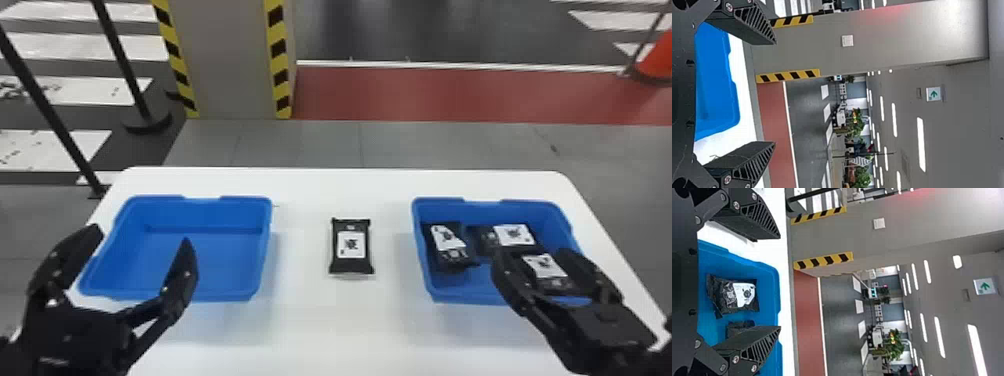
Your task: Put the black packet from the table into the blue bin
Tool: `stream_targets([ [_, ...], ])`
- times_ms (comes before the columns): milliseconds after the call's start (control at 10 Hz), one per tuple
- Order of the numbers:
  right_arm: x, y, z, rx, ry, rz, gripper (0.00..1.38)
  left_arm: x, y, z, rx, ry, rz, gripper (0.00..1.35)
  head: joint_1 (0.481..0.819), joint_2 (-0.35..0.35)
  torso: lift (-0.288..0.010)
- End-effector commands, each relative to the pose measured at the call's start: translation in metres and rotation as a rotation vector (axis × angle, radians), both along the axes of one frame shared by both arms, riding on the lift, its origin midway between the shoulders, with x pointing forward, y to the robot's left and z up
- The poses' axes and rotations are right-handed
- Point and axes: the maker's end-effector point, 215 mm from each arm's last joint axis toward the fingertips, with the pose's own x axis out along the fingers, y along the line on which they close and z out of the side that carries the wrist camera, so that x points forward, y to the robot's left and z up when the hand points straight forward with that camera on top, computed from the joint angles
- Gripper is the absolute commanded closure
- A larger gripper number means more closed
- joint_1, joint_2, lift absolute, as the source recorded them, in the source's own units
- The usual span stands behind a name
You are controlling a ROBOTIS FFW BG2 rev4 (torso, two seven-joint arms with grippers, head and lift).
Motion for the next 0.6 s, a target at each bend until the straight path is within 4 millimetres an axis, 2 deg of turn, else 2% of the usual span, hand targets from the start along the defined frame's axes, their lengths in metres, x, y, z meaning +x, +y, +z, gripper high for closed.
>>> stream_targets([
  [0, 0.027, 0.009, -0.019, -0.014, 0.052, 0.023, 0.21, 0.000, -0.001, 0.000, 0.000, -0.001, -0.001, 0.12, 0.695, 0.012, -0.110],
  [300, 0.066, 0.058, -0.045, 0.013, 0.101, 0.141, 0.21, 0.001, -0.003, -0.001, -0.005, 0.004, -0.004, 0.12, 0.695, 0.052, -0.110],
  [500, 0.089, 0.103, -0.060, 0.008, 0.152, 0.245, 0.21, 0.002, -0.005, -0.002, -0.003, 0.007, -0.008, 0.11, 0.695, 0.087, -0.110],
])
